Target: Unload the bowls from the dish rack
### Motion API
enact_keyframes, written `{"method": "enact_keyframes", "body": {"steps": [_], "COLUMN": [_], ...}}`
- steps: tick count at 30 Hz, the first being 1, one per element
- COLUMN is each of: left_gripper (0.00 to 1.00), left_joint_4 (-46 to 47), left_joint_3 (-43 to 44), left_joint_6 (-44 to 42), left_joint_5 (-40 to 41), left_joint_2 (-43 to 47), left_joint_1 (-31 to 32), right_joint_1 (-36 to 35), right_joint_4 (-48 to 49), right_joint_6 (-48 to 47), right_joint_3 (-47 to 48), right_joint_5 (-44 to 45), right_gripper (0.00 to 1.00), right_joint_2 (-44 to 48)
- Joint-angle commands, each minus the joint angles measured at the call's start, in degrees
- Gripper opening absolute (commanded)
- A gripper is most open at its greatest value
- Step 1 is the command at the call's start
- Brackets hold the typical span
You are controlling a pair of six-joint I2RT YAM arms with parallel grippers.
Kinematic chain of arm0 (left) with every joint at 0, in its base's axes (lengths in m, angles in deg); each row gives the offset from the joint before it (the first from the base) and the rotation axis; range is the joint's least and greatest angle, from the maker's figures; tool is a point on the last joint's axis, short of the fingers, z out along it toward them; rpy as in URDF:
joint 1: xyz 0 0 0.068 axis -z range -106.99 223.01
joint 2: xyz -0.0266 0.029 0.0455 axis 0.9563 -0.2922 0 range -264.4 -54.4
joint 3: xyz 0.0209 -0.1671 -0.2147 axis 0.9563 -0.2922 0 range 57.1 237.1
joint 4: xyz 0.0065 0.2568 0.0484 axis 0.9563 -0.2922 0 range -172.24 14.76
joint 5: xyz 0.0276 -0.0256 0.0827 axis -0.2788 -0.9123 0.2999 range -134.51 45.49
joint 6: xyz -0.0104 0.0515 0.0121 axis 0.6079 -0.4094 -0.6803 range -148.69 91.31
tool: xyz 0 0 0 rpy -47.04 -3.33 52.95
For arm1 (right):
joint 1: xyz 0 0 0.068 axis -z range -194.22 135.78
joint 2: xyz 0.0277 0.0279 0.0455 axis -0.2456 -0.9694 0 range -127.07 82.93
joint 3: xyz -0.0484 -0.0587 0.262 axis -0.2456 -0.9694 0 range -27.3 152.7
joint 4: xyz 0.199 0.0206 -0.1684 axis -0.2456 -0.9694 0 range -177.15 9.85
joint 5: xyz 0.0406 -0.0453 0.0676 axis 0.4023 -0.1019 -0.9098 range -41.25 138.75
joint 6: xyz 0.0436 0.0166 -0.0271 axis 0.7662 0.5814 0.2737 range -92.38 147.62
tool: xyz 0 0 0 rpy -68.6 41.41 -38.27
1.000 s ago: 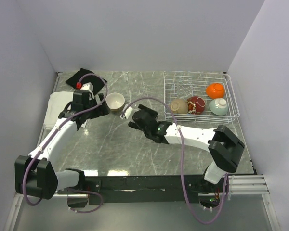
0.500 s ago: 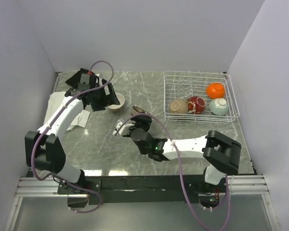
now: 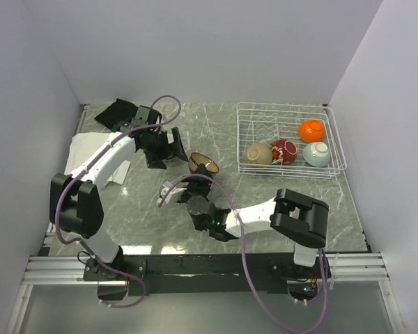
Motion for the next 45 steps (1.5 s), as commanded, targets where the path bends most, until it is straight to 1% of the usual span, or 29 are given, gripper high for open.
{"method": "enact_keyframes", "body": {"steps": [1, 5, 8, 12, 16, 19, 22, 24, 28, 33, 36, 38, 39, 45], "left_gripper": [1.0, 1.0, 0.99, 1.0, 0.99, 0.99, 0.99, 0.99, 0.99, 0.99, 0.99, 0.98, 0.96, 0.87], "left_joint_4": [-0.7, -0.3, 0.6, 1.1, 0.5, 0.4, -0.6, -1.4, -3.1, -3.3, -7.6, -9.6, -10.3, -12.1], "left_joint_3": [1.5, 1.2, 1.2, 2.5, 2.8, 2.2, 3.2, 4.6, 5.4, 5.2, 9.7, 12.8, 13.2, 13.6], "left_joint_6": [1.1, 1.6, 2.6, 3.8, 4.0, 4.1, 4.3, 4.0, 3.2, 4.0, 3.2, 2.9, 2.9, 2.0], "left_joint_5": [-3.4, -5.1, -5.7, -3.3, -0.9, -0.9, -2.5, -2.1, 1.9, -0.5, 2.3, 3.6, 3.9, 3.0], "left_joint_2": [-0.4, -1.2, -1.4, -0.9, 0.0, 0.2, -1.2, -1.0, 0.6, -0.9, -3.8, -5.8, -6.2, -9.5], "left_joint_1": [0.3, 0.3, 0.3, 0.2, 0.0, 0.0, 0.0, 0.0, -0.1, 0.3, 2.5, 3.3, 3.8, 5.2], "right_joint_1": [-0.6, -0.5, -0.5, -0.5, -0.5, -0.8, -0.7, -0.8, -0.8, -1.2, -1.9, -2.4, -2.6, -2.8], "right_joint_4": [12.5, 14.3, 13.9, 12.3, 16.6, 16.4, 16.1, 16.7, 16.4, 14.7, 13.2, 11.3, 9.9, 10.1], "right_joint_6": [-4.8, -4.6, -3.9, -2.1, -4.5, -4.3, -4.2, -4.2, -3.7, -2.5, -1.8, 0.1, 0.7, -0.1], "right_joint_3": [-0.3, -0.6, -0.6, -0.5, -1.5, -1.3, -1.1, -0.7, -1.2, -1.8, -2.5, -2.7, -2.7, -2.6], "right_joint_5": [1.5, 1.9, 2.0, 2.1, 3.4, 3.6, 3.4, 3.6, 4.1, 4.7, 4.9, 4.8, 4.7, 5.3], "right_gripper": [0.27, 0.28, 0.28, 0.28, 0.28, 0.28, 0.28, 0.28, 0.28, 0.28, 0.28, 0.28, 0.28, 0.28], "right_joint_2": [-0.8, -2.2, -3.6, -4.7, -6.5, -7.1, -7.9, -8.8, -9.1, -8.2, -7.8, -6.9, -6.7, -6.3]}}
